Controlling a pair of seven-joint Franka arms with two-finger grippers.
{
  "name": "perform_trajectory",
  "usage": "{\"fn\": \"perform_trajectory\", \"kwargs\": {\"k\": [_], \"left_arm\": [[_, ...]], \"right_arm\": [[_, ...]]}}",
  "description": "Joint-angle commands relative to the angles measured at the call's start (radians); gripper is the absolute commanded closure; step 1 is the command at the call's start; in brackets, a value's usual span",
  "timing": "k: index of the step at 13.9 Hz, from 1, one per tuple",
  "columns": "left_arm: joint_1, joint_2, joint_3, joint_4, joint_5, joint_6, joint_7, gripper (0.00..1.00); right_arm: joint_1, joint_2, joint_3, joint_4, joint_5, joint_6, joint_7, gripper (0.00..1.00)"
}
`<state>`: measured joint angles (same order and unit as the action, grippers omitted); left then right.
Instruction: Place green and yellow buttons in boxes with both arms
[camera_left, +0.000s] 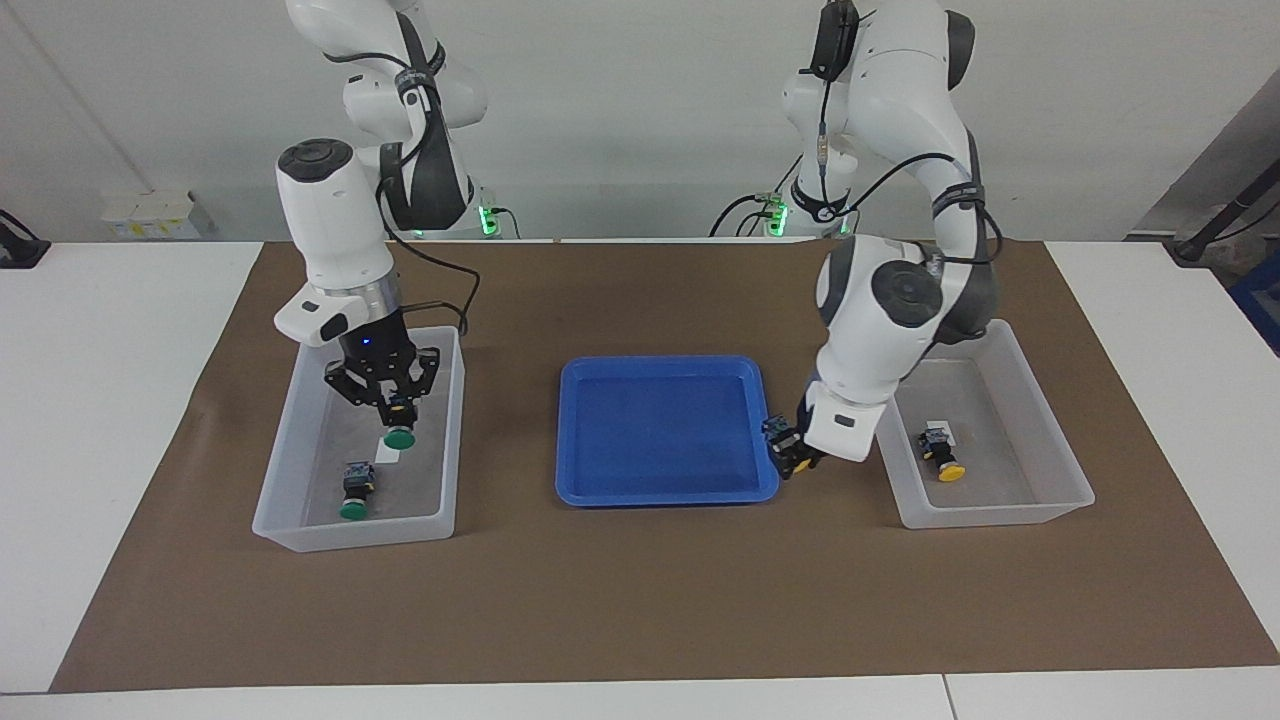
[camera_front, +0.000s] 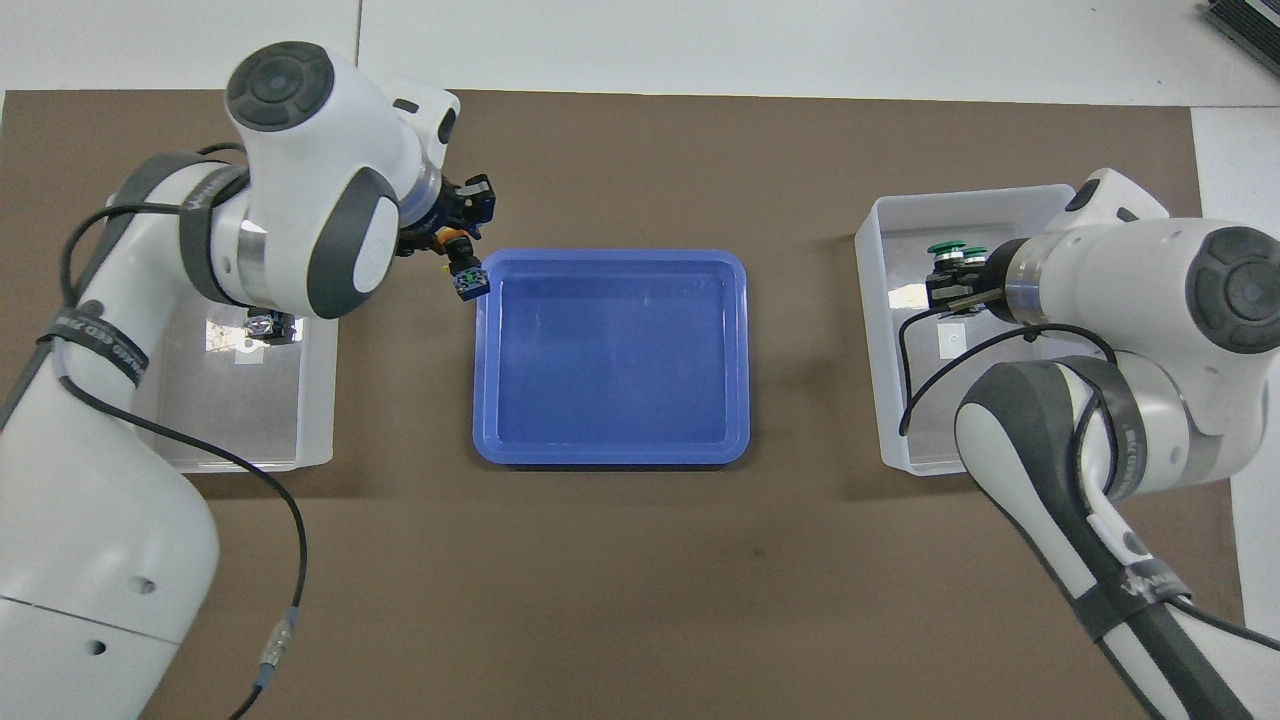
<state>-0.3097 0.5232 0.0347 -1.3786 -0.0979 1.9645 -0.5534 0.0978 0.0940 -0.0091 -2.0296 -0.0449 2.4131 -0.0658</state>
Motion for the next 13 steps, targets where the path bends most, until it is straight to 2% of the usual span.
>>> {"fn": "perform_trajectory", "kwargs": {"k": [1, 4, 7, 9, 10, 11, 12, 13], "left_arm": [[0.111, -0.034, -0.013, 0.045, -0.012, -0.119, 0.162, 1.00], [0.228, -0.041, -0.012, 0.085, -0.012, -0.211, 0.349, 1.00], [0.311, -0.069, 0.001, 0.078, 0.000, -0.197, 0.537, 1.00], [0.339, -0.071, 0.004, 0.061, 0.017, -0.167, 0.596, 1.00], [0.342, -0.089, 0.005, 0.021, 0.046, -0.135, 0.601, 1.00], [0.342, -0.107, 0.005, -0.037, 0.078, -0.081, 0.601, 1.00], [0.342, -0.133, 0.005, -0.110, 0.090, -0.012, 0.601, 1.00], [0.346, -0.153, 0.005, -0.182, 0.092, 0.057, 0.601, 1.00]], "right_arm": [[-0.023, 0.030, 0.014, -0.038, -0.003, 0.083, -0.009, 1.00], [-0.050, 0.113, 0.015, -0.034, 0.000, 0.160, -0.003, 1.00], [-0.049, 0.180, 0.017, -0.011, 0.000, 0.210, 0.010, 1.00], [-0.040, 0.213, 0.017, 0.008, 0.000, 0.225, 0.037, 1.00], [-0.040, 0.225, 0.017, 0.011, 0.000, 0.233, 0.038, 0.97], [-0.040, 0.231, 0.015, 0.011, 0.000, 0.241, 0.038, 0.84], [-0.040, 0.233, 0.017, 0.011, 0.000, 0.241, 0.040, 0.63], [-0.040, 0.233, 0.017, 0.011, 0.000, 0.241, 0.044, 0.46]]}}
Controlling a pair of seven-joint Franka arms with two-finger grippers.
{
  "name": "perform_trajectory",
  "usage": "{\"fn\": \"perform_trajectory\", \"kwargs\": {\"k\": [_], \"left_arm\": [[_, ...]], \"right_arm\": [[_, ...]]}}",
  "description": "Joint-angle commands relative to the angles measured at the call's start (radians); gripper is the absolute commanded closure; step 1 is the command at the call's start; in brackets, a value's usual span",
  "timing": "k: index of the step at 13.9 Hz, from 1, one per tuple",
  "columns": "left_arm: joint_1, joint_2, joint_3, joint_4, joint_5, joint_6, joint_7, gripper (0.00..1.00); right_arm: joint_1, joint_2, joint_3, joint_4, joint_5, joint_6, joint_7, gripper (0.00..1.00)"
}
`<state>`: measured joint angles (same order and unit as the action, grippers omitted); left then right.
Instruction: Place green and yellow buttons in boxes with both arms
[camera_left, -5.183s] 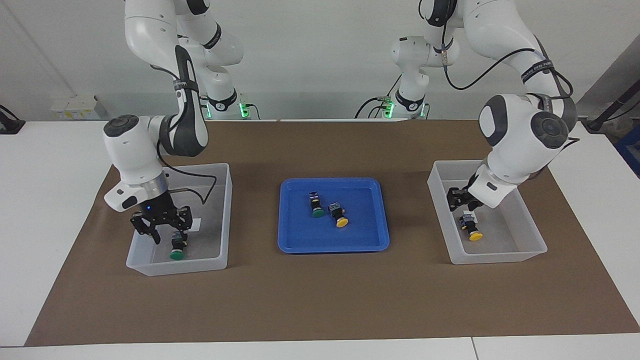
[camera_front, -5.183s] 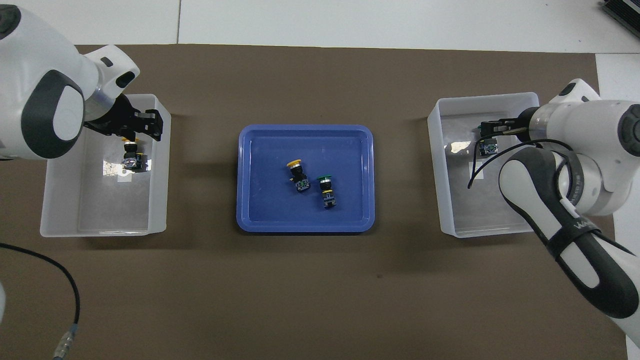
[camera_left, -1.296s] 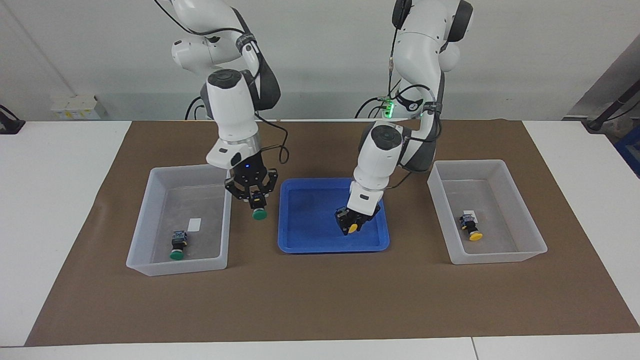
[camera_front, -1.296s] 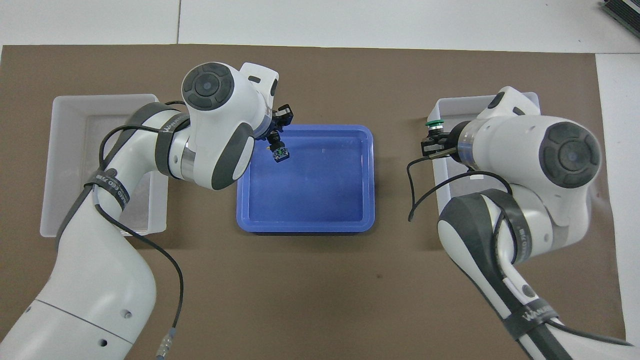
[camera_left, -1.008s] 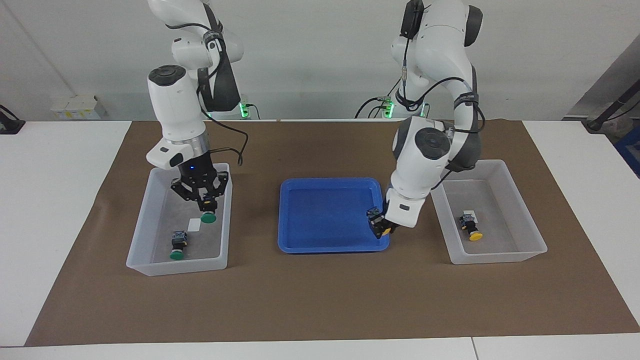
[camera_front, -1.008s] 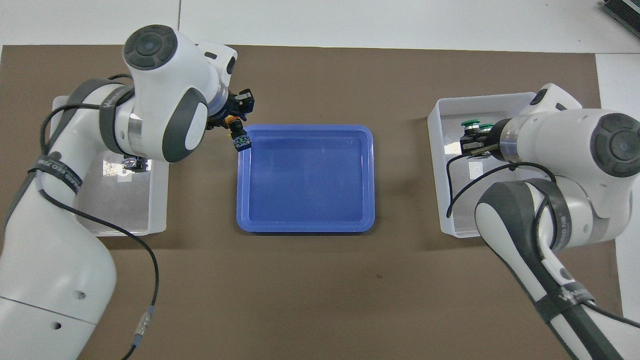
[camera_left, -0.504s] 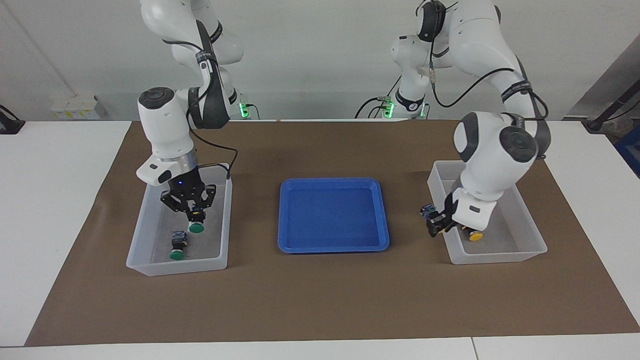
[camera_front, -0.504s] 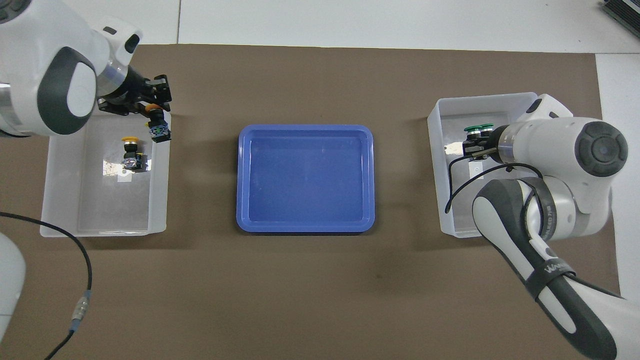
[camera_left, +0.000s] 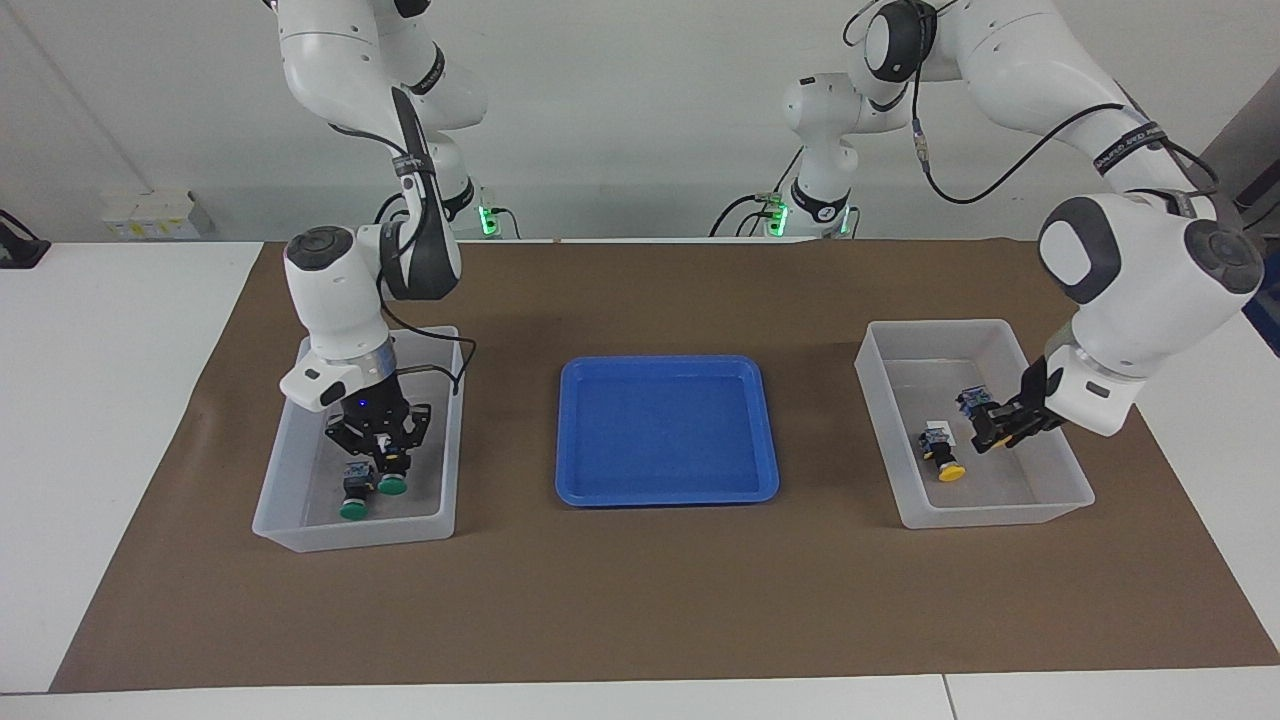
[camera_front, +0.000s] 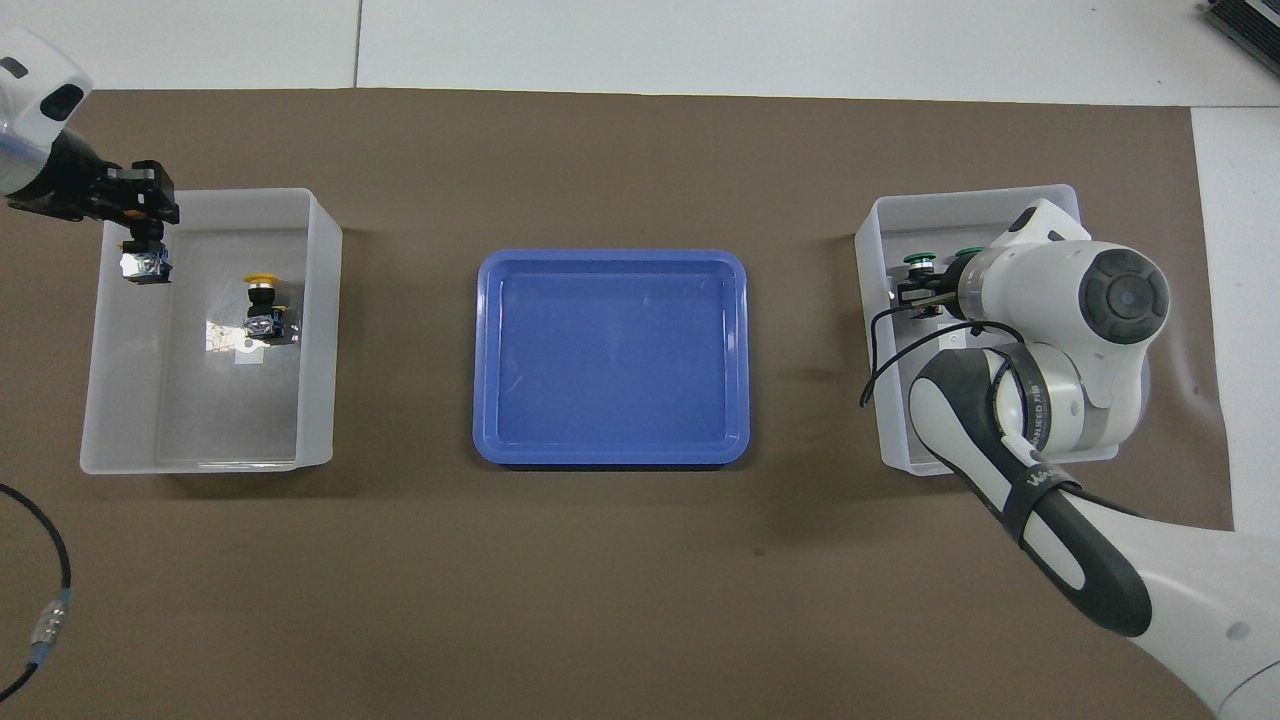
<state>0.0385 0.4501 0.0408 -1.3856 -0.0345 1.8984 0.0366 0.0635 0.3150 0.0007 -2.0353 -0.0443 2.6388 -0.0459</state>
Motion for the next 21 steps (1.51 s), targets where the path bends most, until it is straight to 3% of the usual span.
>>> {"fn": "perform_trajectory", "kwargs": {"k": [1, 2, 3, 7, 11, 14, 16, 17, 21], "left_arm": [[0.004, -0.096, -0.001, -0.240, 0.028, 0.178, 0.011, 1.00], [0.012, -0.096, -0.001, -0.277, 0.028, 0.212, 0.013, 1.00], [0.020, -0.096, -0.001, -0.303, 0.028, 0.238, 0.016, 1.00], [0.023, -0.076, -0.001, -0.387, 0.028, 0.382, 0.040, 1.00], [0.023, -0.059, -0.001, -0.440, 0.028, 0.470, 0.040, 1.00], [0.023, -0.059, -0.001, -0.441, 0.028, 0.469, 0.040, 1.00], [0.023, -0.059, -0.001, -0.437, 0.030, 0.465, 0.040, 0.56], [0.023, -0.059, -0.001, -0.431, 0.033, 0.456, 0.042, 0.43], [0.015, -0.054, -0.001, -0.356, 0.057, 0.369, 0.040, 0.35]], "right_arm": [[-0.005, 0.012, 0.006, 0.018, 0.000, 0.013, 0.030, 0.39], [-0.007, 0.010, 0.007, 0.021, 0.000, 0.013, 0.040, 0.24], [-0.008, 0.003, 0.007, 0.027, 0.000, 0.007, 0.049, 0.17], [-0.011, -0.121, 0.007, 0.058, 0.001, -0.173, 0.055, 0.00], [-0.005, -0.288, 0.007, 0.079, 0.001, -0.425, 0.070, 0.00], [-0.017, -0.323, -0.010, 0.197, 0.003, -0.639, 0.072, 0.00], [-0.060, -0.312, -0.011, 0.298, 0.067, -0.758, 0.072, 0.00], [-0.079, -0.309, -0.011, 0.335, 0.086, -0.801, 0.072, 0.00], [-0.099, -0.307, -0.014, 0.428, 0.070, -0.930, 0.072, 0.00]]}}
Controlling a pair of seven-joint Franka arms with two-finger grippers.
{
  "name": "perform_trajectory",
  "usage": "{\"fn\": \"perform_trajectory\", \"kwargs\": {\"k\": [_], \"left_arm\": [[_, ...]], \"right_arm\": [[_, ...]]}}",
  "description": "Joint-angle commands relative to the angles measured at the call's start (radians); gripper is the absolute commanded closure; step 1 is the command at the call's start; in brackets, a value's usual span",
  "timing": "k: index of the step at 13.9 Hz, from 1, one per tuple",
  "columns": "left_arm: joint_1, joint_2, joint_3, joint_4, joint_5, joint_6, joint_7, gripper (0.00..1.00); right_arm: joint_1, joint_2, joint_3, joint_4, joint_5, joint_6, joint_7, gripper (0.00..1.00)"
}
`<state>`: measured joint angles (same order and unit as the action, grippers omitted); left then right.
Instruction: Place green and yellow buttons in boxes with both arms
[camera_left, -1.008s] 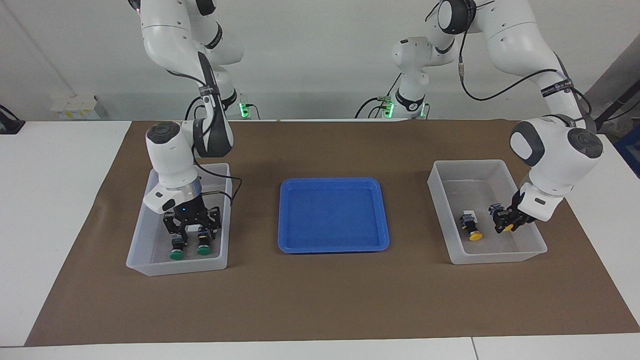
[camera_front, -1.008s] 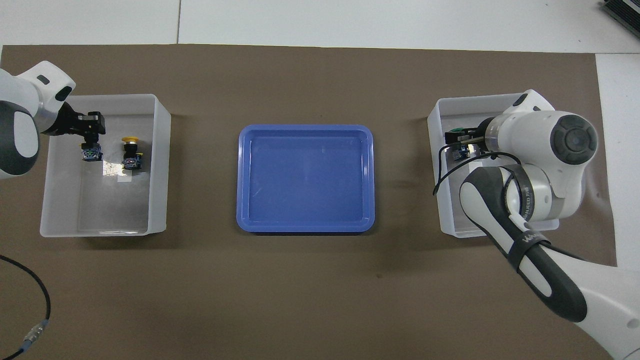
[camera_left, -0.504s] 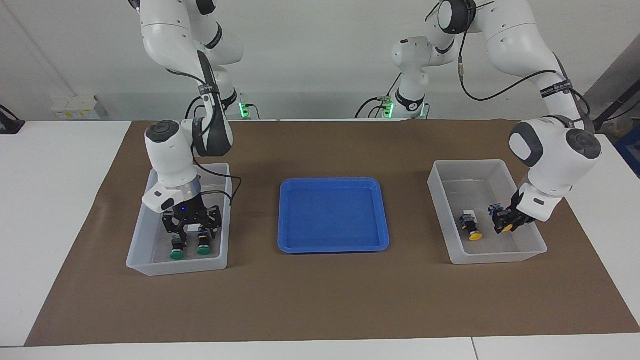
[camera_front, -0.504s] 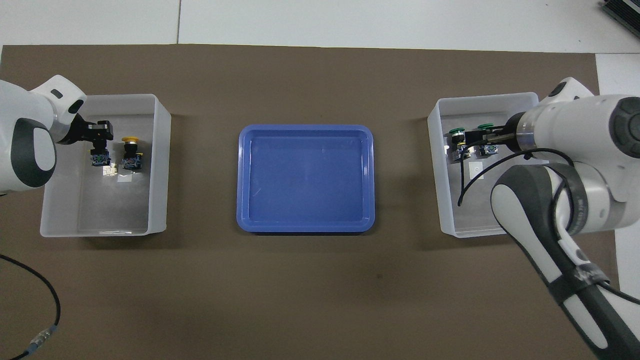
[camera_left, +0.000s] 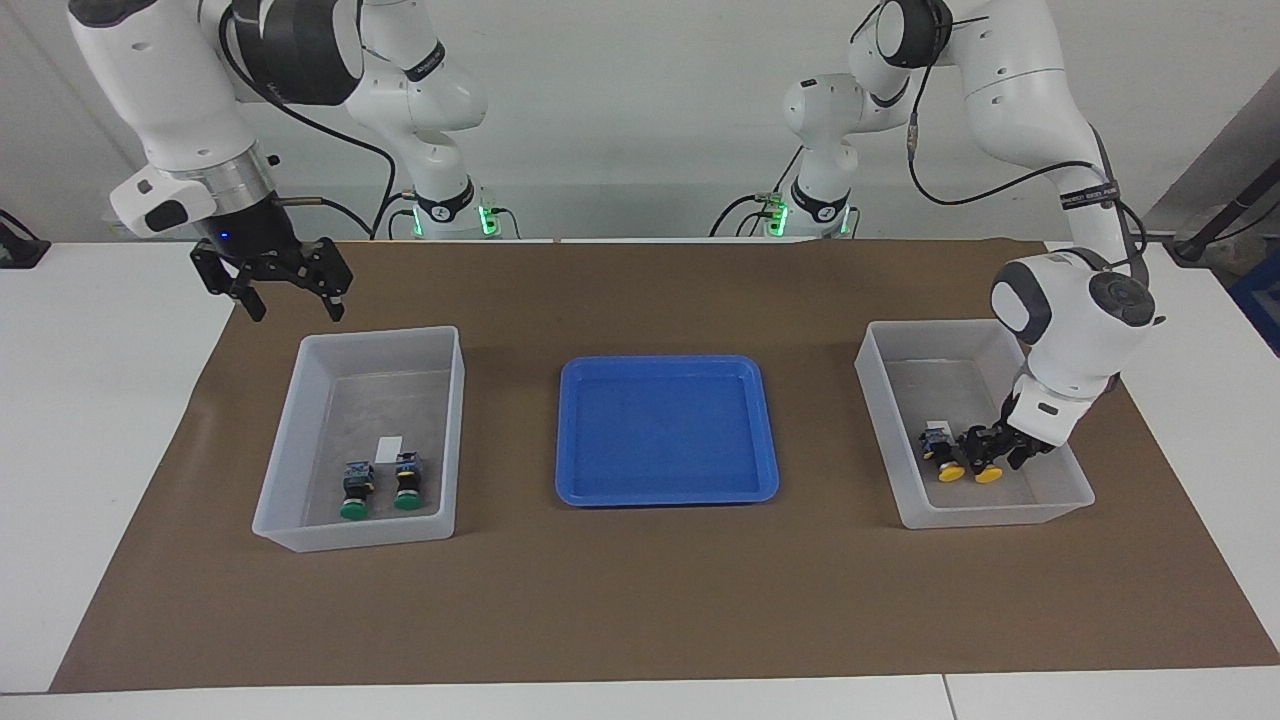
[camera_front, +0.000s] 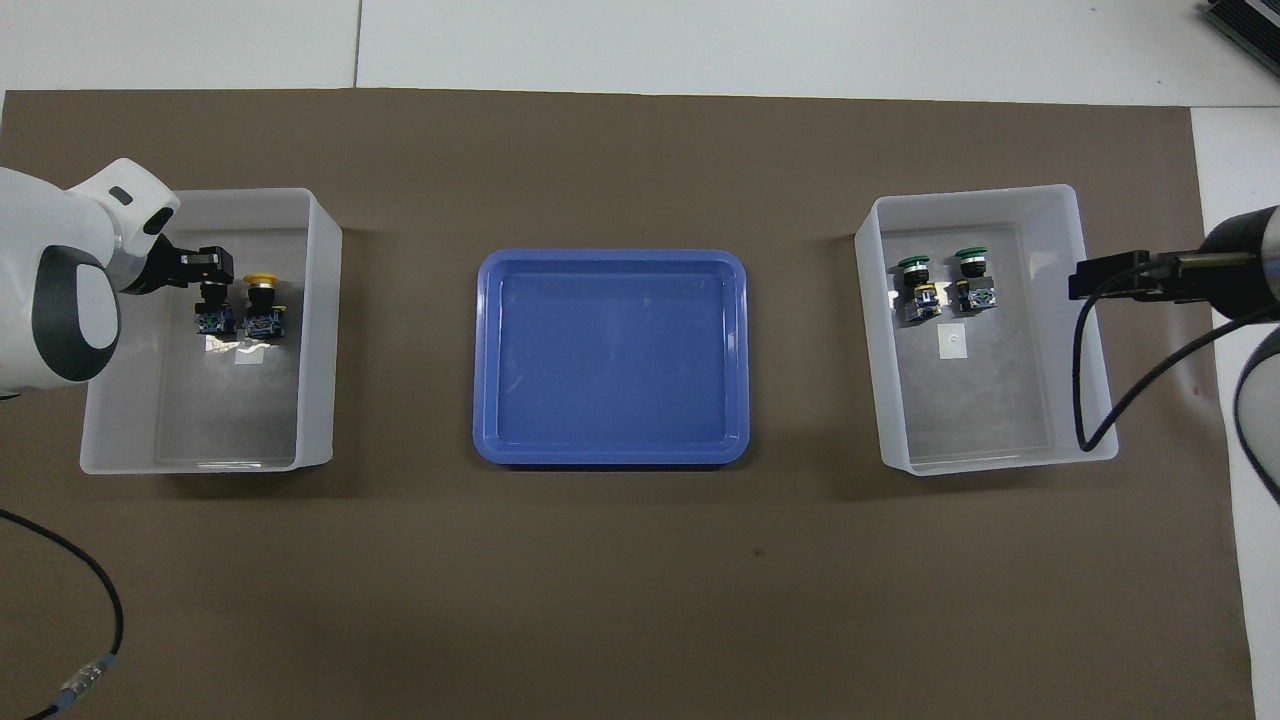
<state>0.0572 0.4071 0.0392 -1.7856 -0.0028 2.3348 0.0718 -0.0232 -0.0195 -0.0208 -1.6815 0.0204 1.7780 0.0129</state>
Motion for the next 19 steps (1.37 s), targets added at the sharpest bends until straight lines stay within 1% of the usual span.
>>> {"fn": "perform_trajectory", "kwargs": {"k": [1, 4, 5, 6, 8, 9, 10, 12, 16, 19], "left_arm": [[-0.007, -0.010, -0.001, 0.089, 0.026, -0.121, 0.005, 0.36], [-0.016, 0.004, -0.001, 0.242, 0.026, -0.320, 0.005, 0.36], [-0.023, 0.001, -0.005, 0.285, 0.020, -0.410, 0.005, 0.36], [-0.027, 0.001, -0.013, 0.349, 0.017, -0.499, 0.003, 0.36], [-0.075, 0.001, -0.009, 0.477, 0.017, -0.673, 0.000, 0.36], [-0.094, -0.002, -0.004, 0.503, 0.017, -0.724, -0.003, 0.36], [-0.103, -0.011, -0.008, 0.508, 0.015, -0.762, -0.006, 0.36], [-0.129, -0.025, -0.009, 0.518, 0.014, -0.799, -0.007, 0.36], [-0.145, -0.059, -0.010, 0.520, 0.012, -0.830, -0.007, 0.36], [-0.168, -0.088, -0.013, 0.506, 0.015, -0.813, -0.029, 0.37]], "right_arm": [[-0.009, 0.027, 0.007, 0.072, 0.004, -0.084, 0.013, 0.00], [-0.006, -0.003, 0.007, 0.027, 0.004, -0.166, 0.015, 0.00], [-0.004, -0.013, 0.007, 0.011, 0.004, -0.163, 0.013, 0.00], [0.000, -0.011, 0.007, 0.011, 0.004, -0.155, 0.010, 0.00], [0.006, -0.010, 0.009, 0.013, 0.003, -0.141, 0.010, 0.00], [0.006, -0.008, 0.009, 0.013, 0.001, -0.137, 0.012, 0.00], [0.006, -0.008, 0.009, 0.013, -0.005, -0.135, 0.012, 0.00], [0.008, -0.008, 0.018, 0.013, -0.051, -0.124, 0.013, 0.00], [0.006, -0.008, 0.019, 0.013, -0.039, -0.121, 0.015, 0.00], [0.005, -0.008, 0.019, 0.013, -0.037, -0.134, 0.007, 0.00]]}}
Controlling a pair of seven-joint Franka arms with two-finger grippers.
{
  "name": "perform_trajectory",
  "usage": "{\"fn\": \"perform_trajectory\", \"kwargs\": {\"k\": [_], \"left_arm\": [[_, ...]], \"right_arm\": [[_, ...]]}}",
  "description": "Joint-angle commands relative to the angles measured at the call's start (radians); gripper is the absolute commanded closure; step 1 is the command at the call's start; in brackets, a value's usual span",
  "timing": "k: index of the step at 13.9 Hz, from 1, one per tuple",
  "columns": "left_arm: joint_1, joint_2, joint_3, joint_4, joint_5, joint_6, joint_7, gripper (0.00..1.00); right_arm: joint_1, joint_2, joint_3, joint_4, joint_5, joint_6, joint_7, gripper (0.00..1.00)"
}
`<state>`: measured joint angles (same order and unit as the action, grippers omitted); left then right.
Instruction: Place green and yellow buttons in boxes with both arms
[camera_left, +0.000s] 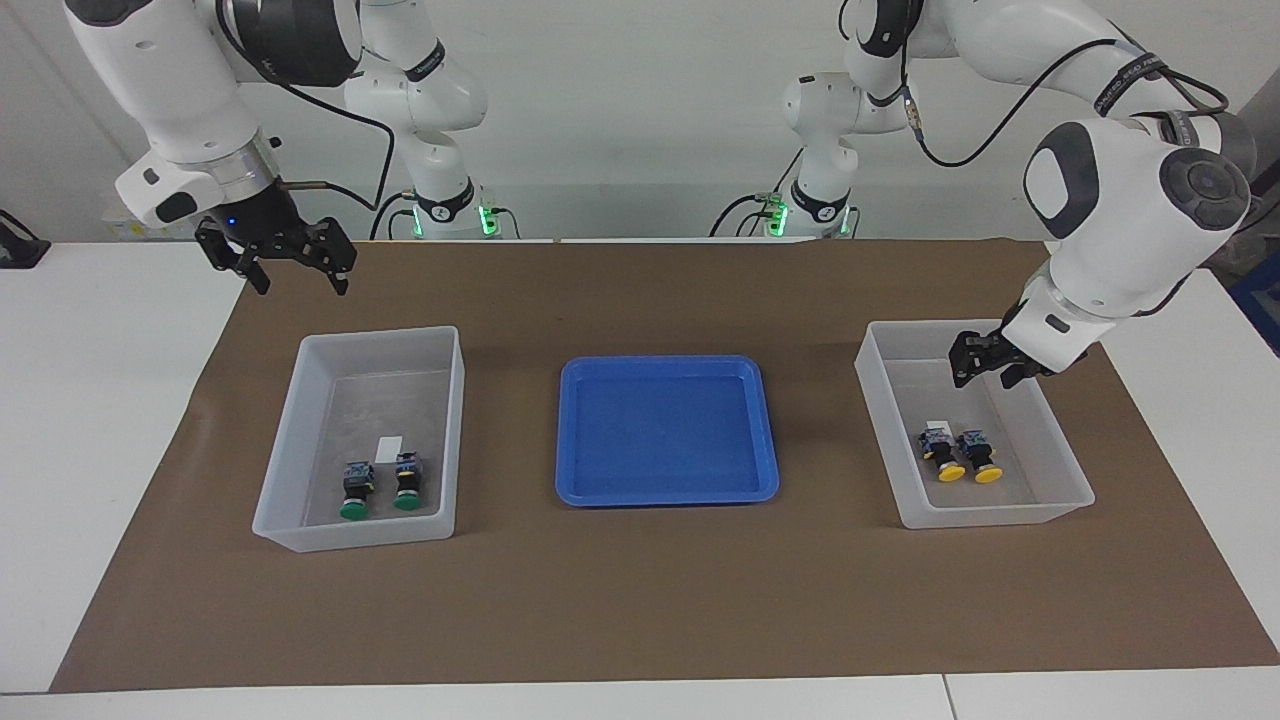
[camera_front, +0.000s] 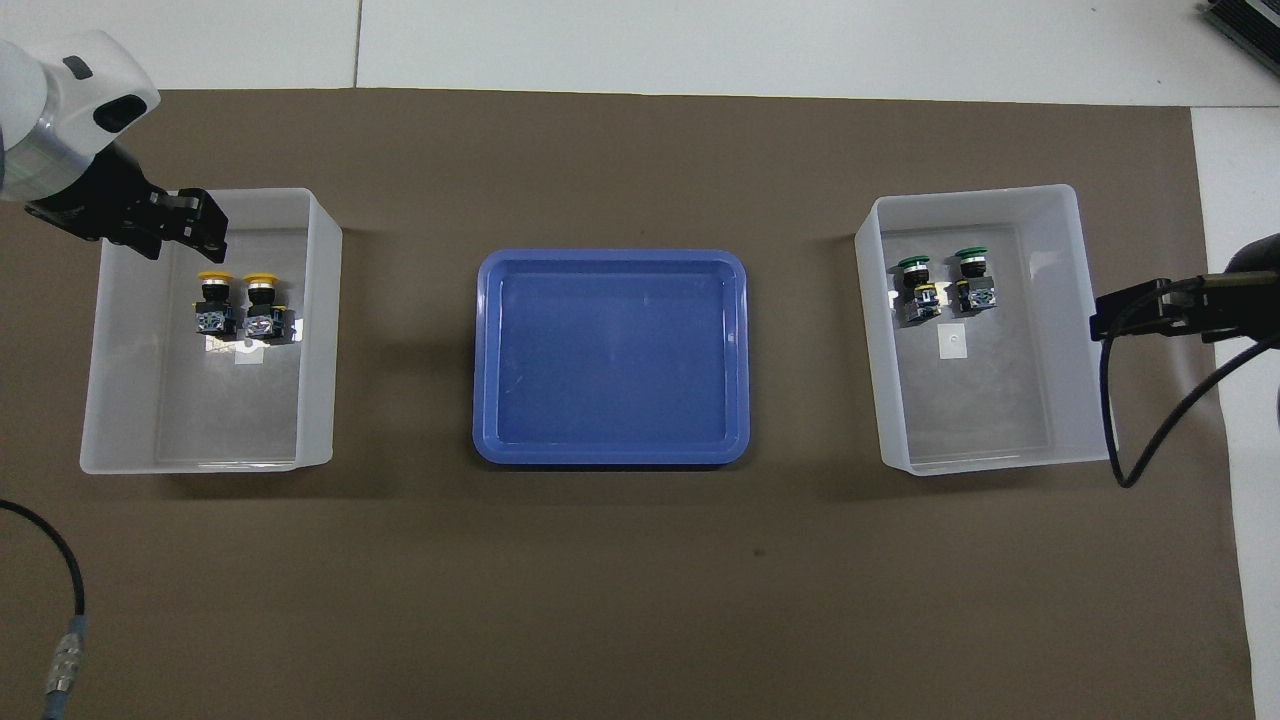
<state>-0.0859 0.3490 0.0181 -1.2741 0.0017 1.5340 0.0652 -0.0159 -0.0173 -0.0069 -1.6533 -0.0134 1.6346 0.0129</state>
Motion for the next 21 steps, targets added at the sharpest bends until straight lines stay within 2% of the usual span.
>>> {"fn": "perform_trajectory", "kwargs": {"k": [1, 6, 11, 16, 21], "left_arm": [[-0.026, -0.033, 0.008, -0.008, 0.012, -0.011, -0.024, 0.37], [-0.040, -0.093, 0.006, -0.091, 0.017, -0.011, -0.022, 0.34], [-0.040, -0.142, 0.006, -0.132, 0.017, -0.006, -0.021, 0.33], [-0.048, -0.263, 0.006, -0.283, 0.017, 0.067, -0.022, 0.32], [-0.048, -0.297, 0.006, -0.304, 0.017, 0.067, -0.022, 0.30]], "right_arm": [[-0.001, -0.010, 0.005, -0.016, -0.003, 0.011, 0.007, 0.00], [-0.001, -0.010, 0.005, -0.016, -0.002, 0.010, 0.007, 0.00], [-0.002, -0.010, 0.005, -0.016, -0.002, 0.011, 0.006, 0.00], [-0.001, -0.010, 0.005, -0.016, -0.002, 0.010, 0.007, 0.00], [-0.001, -0.010, 0.005, -0.016, -0.002, 0.010, 0.007, 0.00]]}}
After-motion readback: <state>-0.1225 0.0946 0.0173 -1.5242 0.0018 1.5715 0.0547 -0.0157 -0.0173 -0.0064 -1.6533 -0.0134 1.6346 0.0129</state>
